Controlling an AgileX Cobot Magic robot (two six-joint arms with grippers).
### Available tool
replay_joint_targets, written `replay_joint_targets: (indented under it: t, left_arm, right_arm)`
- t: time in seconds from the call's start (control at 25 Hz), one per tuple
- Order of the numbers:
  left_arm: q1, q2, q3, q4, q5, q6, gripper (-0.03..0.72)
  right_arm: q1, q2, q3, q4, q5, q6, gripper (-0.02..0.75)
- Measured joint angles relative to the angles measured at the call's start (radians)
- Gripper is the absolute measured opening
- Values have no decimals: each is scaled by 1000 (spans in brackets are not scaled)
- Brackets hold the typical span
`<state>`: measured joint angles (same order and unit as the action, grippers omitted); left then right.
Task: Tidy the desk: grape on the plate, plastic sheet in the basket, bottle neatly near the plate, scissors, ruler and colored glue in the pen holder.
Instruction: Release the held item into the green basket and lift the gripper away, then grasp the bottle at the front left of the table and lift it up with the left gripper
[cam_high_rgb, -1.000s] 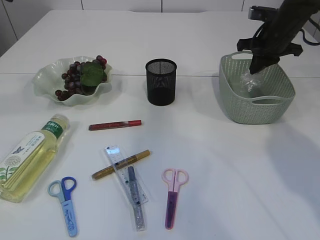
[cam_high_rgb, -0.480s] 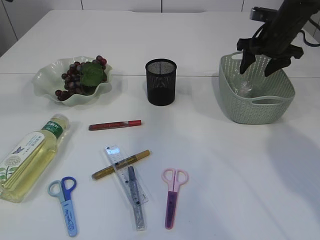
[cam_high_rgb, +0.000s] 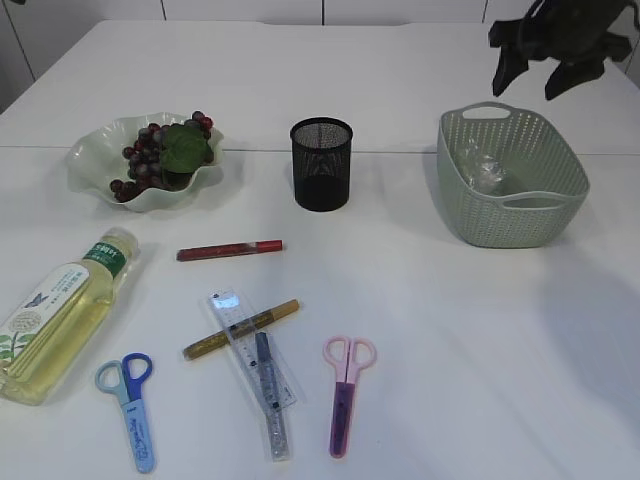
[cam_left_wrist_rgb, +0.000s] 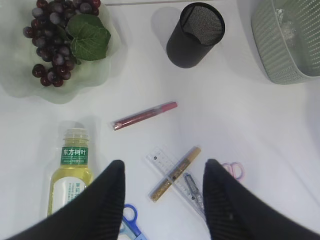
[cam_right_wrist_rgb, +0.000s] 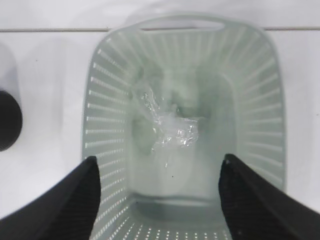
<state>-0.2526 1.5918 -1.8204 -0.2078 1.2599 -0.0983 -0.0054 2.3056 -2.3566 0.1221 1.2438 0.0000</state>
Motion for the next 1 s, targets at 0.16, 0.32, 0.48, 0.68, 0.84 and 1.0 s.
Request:
replay_joint_targets:
  t: [0.16,0.32,0.48,0.68,0.84,1.0]
  left_arm:
    - [0,0,0,2,0,0,372]
    - [0,0,0,23,0,0,372]
    - [0,0,14,53,0,0,372]
    - [0,-2,145,126,0,3,427]
    - [0,-2,248,186,-2,3,537]
    - [0,15,273,253,-8,4,576]
  right_arm:
    - [0,-125,59,-6,2,0,575]
    - [0,-293,182,17,3,0,575]
    - [0,-472,344,52,4,0,575]
    - [0,-672,564,97,7,0,575]
    - [0,-801,707,123,7,0,575]
    - [0,-907,837,155,7,-8,575]
